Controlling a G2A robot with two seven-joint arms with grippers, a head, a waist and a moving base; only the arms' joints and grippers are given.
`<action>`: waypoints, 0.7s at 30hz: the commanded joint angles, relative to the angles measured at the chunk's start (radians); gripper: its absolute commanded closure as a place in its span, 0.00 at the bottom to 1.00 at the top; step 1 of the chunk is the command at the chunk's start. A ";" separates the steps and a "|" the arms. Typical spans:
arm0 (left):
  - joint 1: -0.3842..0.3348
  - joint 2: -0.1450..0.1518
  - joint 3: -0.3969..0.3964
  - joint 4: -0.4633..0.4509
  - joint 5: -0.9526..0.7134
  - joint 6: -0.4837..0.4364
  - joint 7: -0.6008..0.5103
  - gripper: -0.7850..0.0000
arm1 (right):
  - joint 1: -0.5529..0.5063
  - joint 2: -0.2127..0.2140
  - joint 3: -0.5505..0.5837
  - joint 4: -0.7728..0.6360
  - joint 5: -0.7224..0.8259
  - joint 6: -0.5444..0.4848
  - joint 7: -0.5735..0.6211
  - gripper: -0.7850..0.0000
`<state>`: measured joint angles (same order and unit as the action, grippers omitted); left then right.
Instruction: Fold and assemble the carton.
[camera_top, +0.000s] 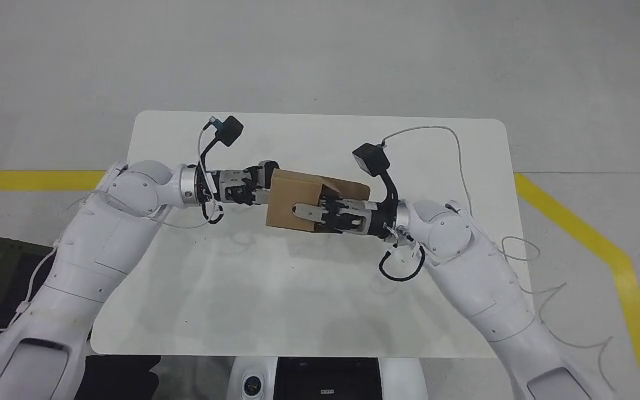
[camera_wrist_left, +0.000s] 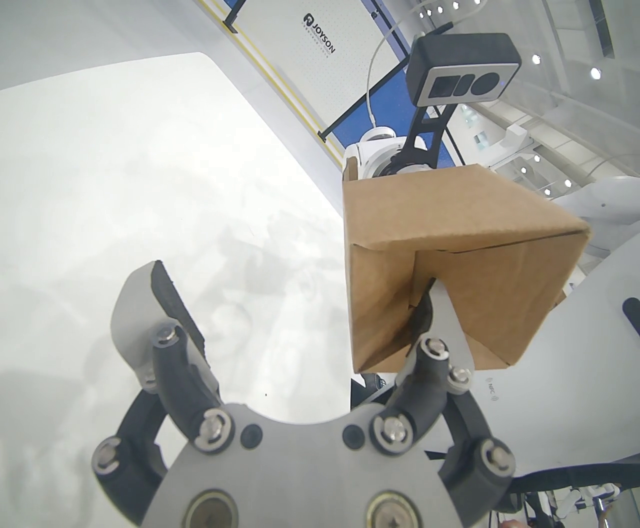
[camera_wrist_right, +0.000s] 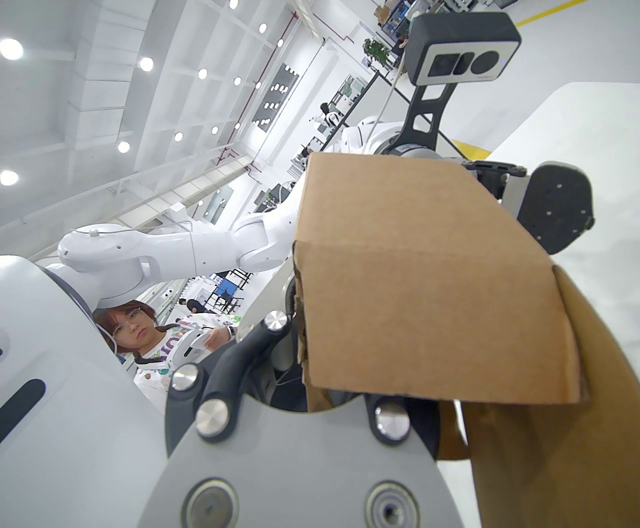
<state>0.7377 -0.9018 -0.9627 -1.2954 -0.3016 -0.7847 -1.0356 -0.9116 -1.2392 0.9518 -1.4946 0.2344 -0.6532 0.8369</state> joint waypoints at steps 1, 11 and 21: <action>-0.004 0.004 0.000 0.006 0.005 -0.007 0.007 0.00 | 0.000 0.002 0.005 0.004 -0.012 0.012 0.002 1.00; -0.003 0.025 -0.054 0.045 0.097 -0.061 0.062 0.00 | -0.023 0.014 0.030 0.012 -0.058 0.137 0.025 1.00; 0.051 0.032 -0.129 -0.025 0.414 -0.208 0.264 0.00 | 0.024 0.000 -0.027 0.155 -0.008 0.250 0.110 1.00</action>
<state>0.7761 -0.8691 -1.0838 -1.3076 0.0491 -0.9748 -0.8098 -0.8928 -1.2365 0.9327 -1.3615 0.2173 -0.4071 0.9424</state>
